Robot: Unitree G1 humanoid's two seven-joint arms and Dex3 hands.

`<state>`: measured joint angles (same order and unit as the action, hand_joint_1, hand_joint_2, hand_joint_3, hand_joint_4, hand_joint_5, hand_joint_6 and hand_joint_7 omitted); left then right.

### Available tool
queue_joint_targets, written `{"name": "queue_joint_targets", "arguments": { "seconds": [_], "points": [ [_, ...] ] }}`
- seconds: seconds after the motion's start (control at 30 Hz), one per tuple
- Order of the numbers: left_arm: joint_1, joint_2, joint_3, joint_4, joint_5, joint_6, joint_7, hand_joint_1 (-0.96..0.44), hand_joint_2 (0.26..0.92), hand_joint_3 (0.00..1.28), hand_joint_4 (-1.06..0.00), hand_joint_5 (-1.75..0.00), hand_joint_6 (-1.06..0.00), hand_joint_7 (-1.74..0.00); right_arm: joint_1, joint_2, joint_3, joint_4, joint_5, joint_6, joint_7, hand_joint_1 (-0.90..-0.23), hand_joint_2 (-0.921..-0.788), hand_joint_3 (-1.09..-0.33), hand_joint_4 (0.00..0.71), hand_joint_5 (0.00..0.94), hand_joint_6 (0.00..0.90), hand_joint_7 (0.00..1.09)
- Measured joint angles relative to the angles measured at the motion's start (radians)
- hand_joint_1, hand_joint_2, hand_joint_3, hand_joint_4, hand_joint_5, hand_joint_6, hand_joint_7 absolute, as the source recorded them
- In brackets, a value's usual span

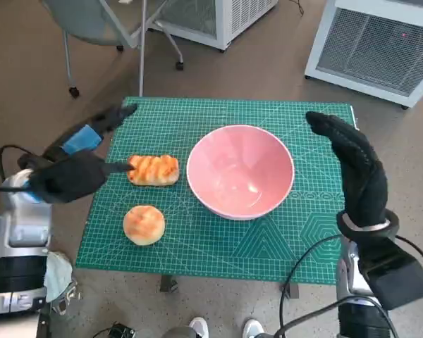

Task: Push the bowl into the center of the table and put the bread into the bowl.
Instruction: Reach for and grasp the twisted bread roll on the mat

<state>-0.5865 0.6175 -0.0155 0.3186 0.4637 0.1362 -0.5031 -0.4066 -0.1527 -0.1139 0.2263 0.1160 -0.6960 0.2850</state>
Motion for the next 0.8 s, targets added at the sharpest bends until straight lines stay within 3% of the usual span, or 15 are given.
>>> {"name": "queue_joint_targets", "arguments": {
  "seconds": [0.2, 0.8],
  "points": [
    [-0.01, 0.0, -0.041, -0.019, 0.002, 0.043, 0.0, 0.11, 0.771, 0.01, -0.05, -0.01, -0.25, -0.01, 0.0, -0.001, 0.003, 0.005, 0.003, 0.003, 0.0, -0.625, -0.921, -0.745, 0.108, 0.0, -0.001, 0.41],
    [-0.096, -0.068, -0.252, 0.226, 0.094, 0.066, 0.072, 0.02, 0.758, 0.0, -0.1, -0.01, -0.27, -0.01, -0.001, -0.001, 0.014, 0.036, 0.029, 0.004, 0.003, -0.604, -0.921, -0.749, 0.121, 0.007, -0.001, 0.41]
  ]
}}
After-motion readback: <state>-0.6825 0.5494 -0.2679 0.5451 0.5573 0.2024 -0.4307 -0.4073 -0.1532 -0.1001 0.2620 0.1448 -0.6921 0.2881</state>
